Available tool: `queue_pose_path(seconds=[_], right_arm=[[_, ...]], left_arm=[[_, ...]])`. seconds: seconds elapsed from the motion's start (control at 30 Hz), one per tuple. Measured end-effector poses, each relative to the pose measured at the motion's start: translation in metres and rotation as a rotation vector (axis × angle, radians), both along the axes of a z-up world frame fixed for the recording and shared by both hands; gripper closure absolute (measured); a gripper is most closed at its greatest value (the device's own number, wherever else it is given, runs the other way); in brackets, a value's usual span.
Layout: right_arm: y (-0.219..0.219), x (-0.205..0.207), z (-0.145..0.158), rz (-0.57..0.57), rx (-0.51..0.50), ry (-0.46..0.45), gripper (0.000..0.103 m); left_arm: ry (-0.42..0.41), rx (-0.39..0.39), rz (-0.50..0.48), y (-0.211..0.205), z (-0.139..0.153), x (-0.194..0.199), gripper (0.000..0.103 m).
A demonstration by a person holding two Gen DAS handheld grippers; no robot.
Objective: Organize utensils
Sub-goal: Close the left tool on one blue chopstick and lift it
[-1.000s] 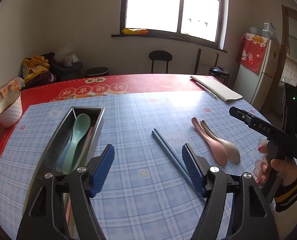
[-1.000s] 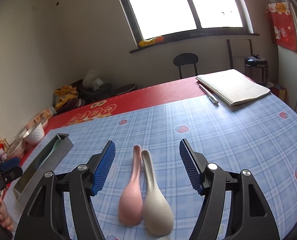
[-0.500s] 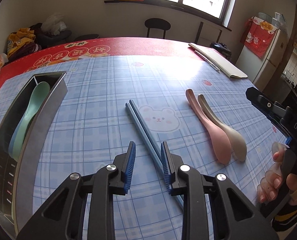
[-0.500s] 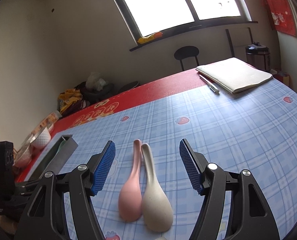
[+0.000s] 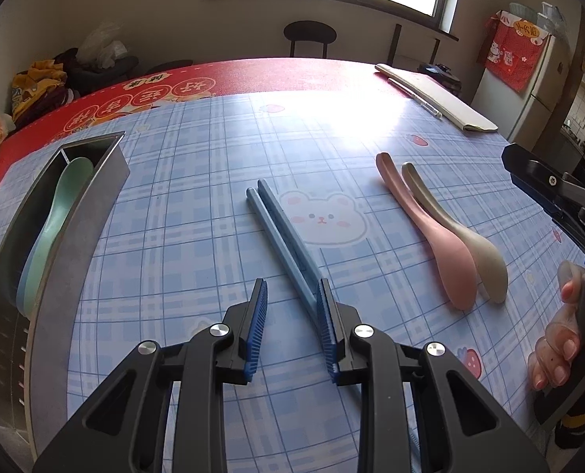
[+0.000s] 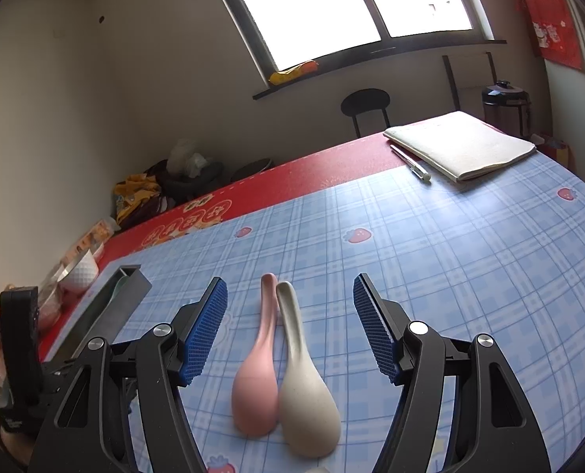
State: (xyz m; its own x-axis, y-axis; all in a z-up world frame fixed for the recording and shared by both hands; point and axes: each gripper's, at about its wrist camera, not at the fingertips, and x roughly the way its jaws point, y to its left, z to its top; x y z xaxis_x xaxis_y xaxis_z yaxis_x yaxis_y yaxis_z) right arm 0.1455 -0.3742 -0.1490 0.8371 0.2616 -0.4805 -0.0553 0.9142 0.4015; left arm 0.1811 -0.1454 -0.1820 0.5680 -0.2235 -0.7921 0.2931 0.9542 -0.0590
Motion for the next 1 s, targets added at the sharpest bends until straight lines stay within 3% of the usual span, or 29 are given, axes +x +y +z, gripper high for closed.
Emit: queue_pose_path(seconds=[0.23,0.5,0.9,0.97,1.0], right_arm=[[-0.002,0.000,-0.001,0.000,0.001,0.001,0.038],[-0.002,0.000,-0.002,-0.001,0.007,0.005,0.038],[-0.002,0.000,-0.002,-0.001,0.006,0.009,0.039],[-0.002,0.000,-0.003,-0.001,0.008,0.009,0.039],[-0.002,0.000,-0.002,-0.001,0.007,0.009,0.039]], left_arm=[[-0.012,0.064,0.012,0.019,0.003,-0.005,0.078],[-0.001,0.031,-0.012,0.018,0.001,-0.006,0.078],[-0.049,0.061,-0.020,0.012,-0.006,-0.015,0.078],[-0.053,0.051,-0.019,0.013,-0.006,-0.017,0.084],[-0.054,0.042,-0.019,0.015,-0.006,-0.017,0.094]])
